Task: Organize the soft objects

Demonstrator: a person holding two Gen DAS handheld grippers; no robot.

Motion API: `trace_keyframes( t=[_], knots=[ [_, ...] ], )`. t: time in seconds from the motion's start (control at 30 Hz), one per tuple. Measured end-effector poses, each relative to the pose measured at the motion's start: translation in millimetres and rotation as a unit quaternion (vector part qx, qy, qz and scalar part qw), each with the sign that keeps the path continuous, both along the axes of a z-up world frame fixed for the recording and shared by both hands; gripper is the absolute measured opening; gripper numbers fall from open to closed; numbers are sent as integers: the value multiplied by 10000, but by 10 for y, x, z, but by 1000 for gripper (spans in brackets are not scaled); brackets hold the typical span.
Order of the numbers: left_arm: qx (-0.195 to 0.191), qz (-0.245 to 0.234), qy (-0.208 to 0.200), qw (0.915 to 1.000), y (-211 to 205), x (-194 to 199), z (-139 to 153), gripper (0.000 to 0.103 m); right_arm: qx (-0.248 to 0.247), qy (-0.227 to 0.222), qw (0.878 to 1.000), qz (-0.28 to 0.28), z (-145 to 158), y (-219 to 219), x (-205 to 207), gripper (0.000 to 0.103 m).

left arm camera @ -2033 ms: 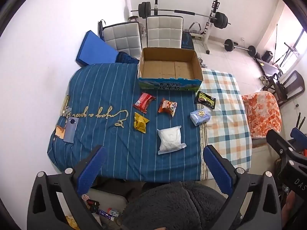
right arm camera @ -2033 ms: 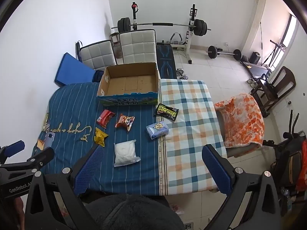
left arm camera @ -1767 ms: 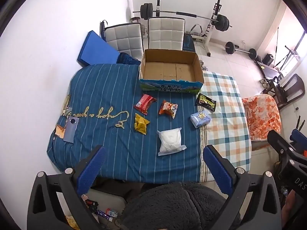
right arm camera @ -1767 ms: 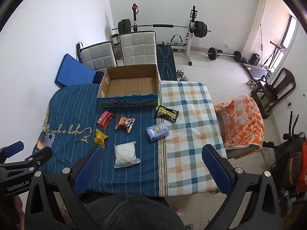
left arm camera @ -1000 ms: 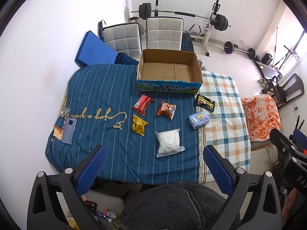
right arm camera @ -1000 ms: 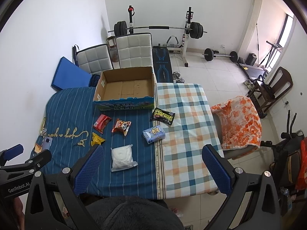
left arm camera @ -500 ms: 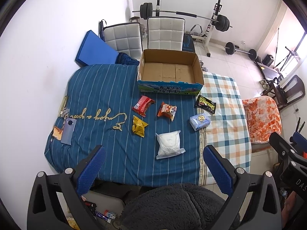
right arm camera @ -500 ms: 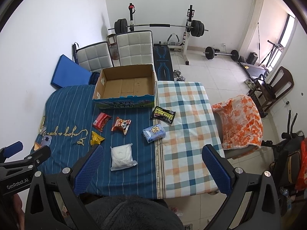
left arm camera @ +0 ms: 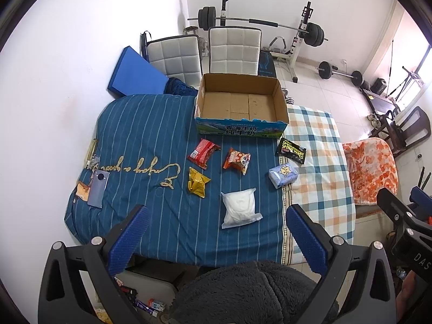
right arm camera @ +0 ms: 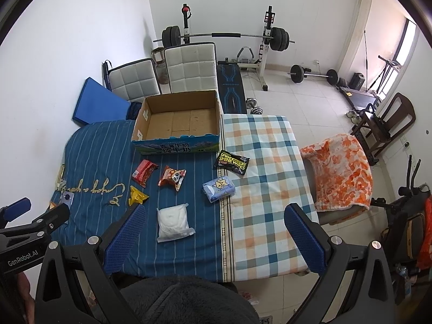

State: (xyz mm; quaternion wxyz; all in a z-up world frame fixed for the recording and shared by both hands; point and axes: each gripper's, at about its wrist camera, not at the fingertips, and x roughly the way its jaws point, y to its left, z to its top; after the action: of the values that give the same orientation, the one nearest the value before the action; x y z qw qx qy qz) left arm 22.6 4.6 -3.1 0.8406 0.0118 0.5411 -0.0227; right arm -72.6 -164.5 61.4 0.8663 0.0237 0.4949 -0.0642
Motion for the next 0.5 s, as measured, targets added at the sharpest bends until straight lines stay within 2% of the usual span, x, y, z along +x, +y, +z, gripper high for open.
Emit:
trace_keyframes(
  t=[0.5],
  knots=[
    [-24, 10, -86, 10000, -66, -4, 55, 103, 9, 19, 10000, 29, -39, 37, 130, 103]
  ],
)
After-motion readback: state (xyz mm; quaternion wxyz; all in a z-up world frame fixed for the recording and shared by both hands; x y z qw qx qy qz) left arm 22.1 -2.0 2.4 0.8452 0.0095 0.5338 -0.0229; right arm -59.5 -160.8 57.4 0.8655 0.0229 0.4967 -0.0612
